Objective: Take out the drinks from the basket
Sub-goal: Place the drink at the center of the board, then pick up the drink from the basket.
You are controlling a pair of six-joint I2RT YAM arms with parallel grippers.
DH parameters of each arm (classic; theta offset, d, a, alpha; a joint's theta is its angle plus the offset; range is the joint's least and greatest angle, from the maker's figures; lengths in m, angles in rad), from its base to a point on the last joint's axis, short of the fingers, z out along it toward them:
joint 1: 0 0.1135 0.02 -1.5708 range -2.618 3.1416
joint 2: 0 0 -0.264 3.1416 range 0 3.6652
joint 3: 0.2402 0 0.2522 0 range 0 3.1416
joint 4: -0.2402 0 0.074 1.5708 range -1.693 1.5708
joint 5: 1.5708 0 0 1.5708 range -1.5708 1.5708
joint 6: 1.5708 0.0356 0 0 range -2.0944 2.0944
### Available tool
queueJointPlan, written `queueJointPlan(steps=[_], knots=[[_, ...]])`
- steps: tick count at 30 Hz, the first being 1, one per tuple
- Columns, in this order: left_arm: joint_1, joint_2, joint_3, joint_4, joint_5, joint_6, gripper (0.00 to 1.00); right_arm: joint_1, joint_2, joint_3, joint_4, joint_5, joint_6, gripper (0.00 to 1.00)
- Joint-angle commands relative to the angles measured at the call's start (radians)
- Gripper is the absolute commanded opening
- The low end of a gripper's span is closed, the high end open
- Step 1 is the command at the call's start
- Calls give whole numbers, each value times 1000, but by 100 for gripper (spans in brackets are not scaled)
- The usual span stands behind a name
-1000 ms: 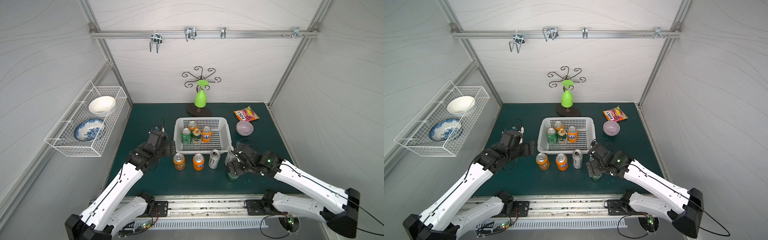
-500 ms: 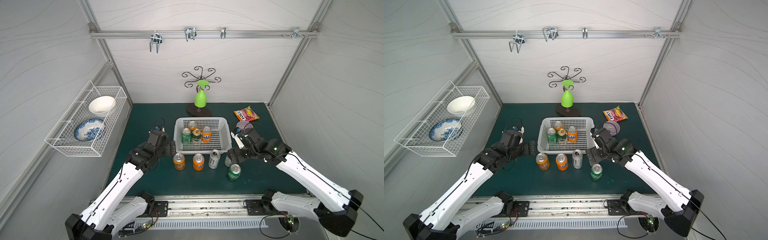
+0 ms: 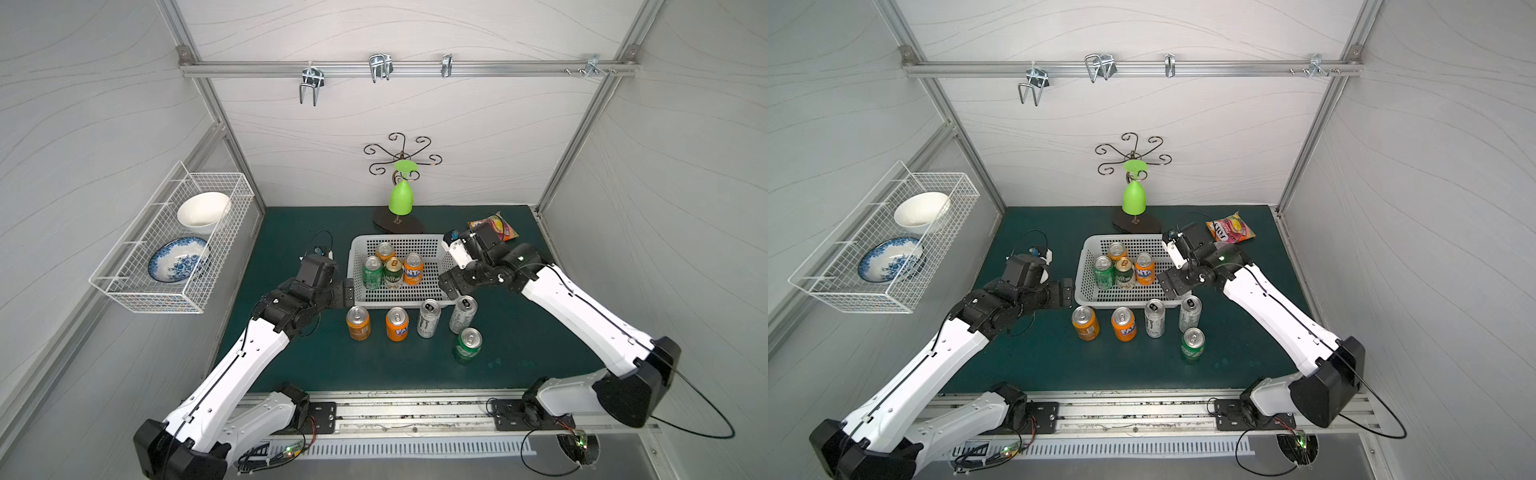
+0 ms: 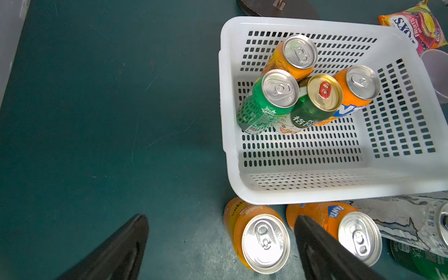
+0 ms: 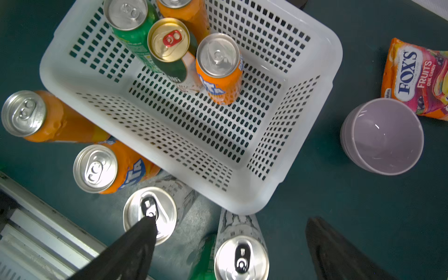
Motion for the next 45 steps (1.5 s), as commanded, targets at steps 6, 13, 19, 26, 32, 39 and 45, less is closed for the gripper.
queueJointPlan(steps=[6, 13, 19, 26, 32, 39, 45], knots=[[5, -12, 31, 3, 22, 22, 98, -10, 170, 145, 10, -37, -64, 99], [5, -2, 34, 15, 68, 19, 98, -9, 324, 253, 14, -71, -105, 99], [5, 1, 36, 13, 75, 21, 98, -10, 452, 342, -14, -94, -158, 98], [5, -6, 31, 15, 75, 19, 98, -10, 567, 433, -41, -122, -208, 94], [5, -11, 23, 18, 74, 17, 99, -9, 643, 494, -54, -107, -213, 93], [5, -14, 20, 18, 72, 15, 99, -9, 708, 540, -81, -100, -235, 89], [5, -12, 17, 24, 73, 15, 98, -6, 740, 540, -72, -98, -249, 87]])
